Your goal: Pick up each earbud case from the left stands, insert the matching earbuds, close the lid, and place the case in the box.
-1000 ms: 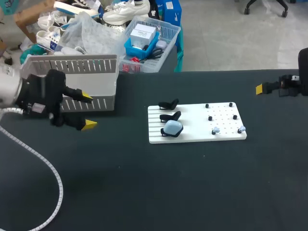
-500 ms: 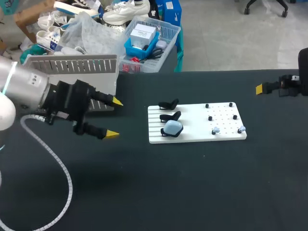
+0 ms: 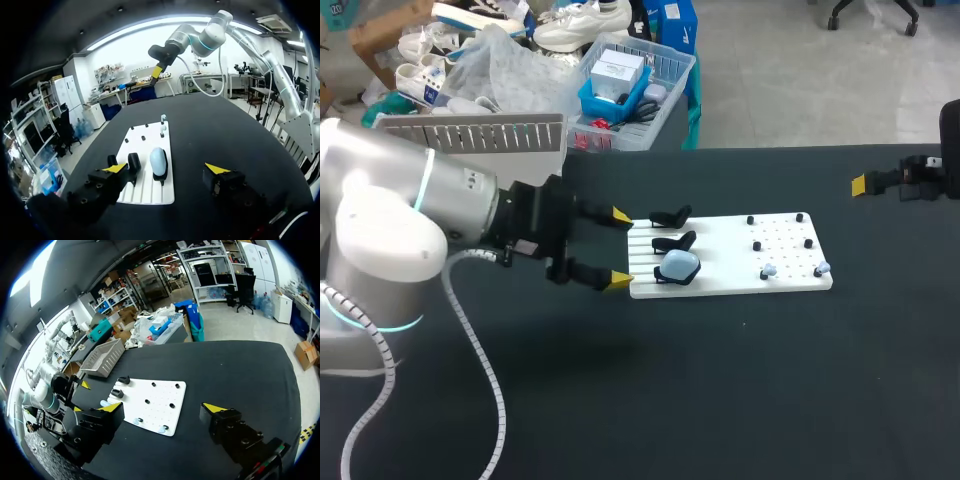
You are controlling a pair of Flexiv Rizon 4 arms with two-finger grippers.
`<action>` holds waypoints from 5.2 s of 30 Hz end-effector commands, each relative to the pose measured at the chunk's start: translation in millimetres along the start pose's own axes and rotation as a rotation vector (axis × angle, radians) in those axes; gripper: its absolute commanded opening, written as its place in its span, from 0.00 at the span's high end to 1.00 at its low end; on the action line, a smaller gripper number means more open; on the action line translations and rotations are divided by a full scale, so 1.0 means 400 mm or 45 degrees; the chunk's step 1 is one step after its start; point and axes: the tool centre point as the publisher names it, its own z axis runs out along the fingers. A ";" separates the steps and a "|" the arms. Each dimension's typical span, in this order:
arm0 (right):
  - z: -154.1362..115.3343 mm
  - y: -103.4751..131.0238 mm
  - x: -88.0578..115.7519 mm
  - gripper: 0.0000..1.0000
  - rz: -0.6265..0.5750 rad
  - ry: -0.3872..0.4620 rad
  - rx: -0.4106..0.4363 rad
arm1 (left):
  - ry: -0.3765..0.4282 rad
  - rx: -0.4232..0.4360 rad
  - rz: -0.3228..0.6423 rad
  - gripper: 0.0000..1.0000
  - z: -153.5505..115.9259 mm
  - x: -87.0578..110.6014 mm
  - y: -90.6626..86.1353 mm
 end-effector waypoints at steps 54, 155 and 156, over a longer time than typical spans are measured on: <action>0.000 0.000 0.000 0.00 0.000 0.000 0.000 | 0.057 0.007 -0.282 0.14 0.164 0.063 0.024; -0.009 0.001 -0.009 0.00 -0.018 0.003 0.003 | 0.084 -0.005 -0.372 1.00 0.193 0.056 0.037; -0.011 0.003 -0.017 0.00 -0.034 0.009 0.003 | 0.084 -0.005 -0.372 1.00 0.193 0.056 0.036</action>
